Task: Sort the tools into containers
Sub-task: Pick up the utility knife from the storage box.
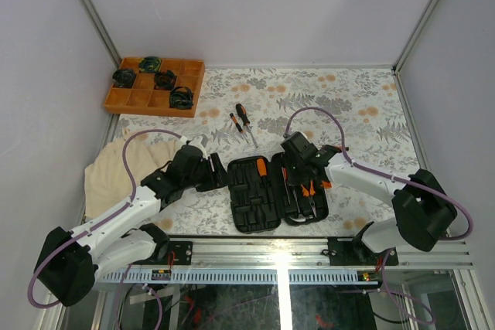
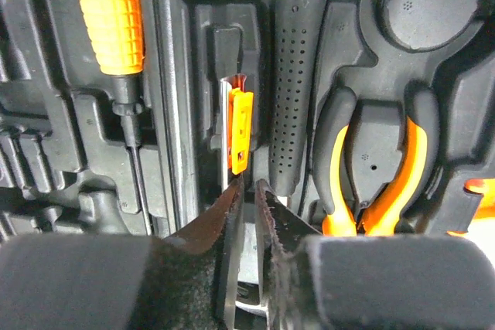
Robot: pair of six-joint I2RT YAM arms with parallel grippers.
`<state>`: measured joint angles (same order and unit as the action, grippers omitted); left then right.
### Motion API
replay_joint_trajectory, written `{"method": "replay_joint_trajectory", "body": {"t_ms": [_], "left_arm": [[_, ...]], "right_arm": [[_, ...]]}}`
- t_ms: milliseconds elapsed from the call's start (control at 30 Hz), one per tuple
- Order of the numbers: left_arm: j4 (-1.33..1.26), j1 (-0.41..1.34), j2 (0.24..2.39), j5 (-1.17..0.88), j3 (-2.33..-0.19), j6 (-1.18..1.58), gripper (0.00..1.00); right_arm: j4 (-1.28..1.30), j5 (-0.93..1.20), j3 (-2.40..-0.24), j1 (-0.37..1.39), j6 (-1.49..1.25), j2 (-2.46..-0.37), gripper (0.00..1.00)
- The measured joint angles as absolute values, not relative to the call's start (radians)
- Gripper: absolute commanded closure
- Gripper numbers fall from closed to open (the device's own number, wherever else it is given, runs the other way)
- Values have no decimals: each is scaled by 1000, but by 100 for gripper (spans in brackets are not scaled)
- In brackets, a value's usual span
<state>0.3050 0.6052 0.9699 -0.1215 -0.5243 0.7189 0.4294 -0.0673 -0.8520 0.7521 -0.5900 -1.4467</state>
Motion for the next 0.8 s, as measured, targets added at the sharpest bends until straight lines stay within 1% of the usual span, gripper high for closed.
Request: {"method": "replay_joint_trajectory", "body": {"t_ms": [33, 67, 167, 367, 533, 800], "left_arm": [[305, 610, 970, -121, -529, 719, 44], [305, 619, 970, -121, -537, 719, 44], [300, 653, 970, -120, -572, 722, 43], [212, 744, 1023, -101, -629, 745, 43], [86, 827, 1208, -89, -665, 773, 43], [-64, 942, 1416, -90, -692, 831, 43]], "right_arm": [[429, -68, -852, 752, -591, -1437, 66], [429, -68, -852, 752, -596, -1428, 62], [429, -71, -852, 752, -599, -1400, 57], [425, -68, -851, 753, -609, -1362, 55], [406, -67, -841, 753, -622, -1331, 54], [400, -67, -821, 753, -633, -1325, 53]]}}
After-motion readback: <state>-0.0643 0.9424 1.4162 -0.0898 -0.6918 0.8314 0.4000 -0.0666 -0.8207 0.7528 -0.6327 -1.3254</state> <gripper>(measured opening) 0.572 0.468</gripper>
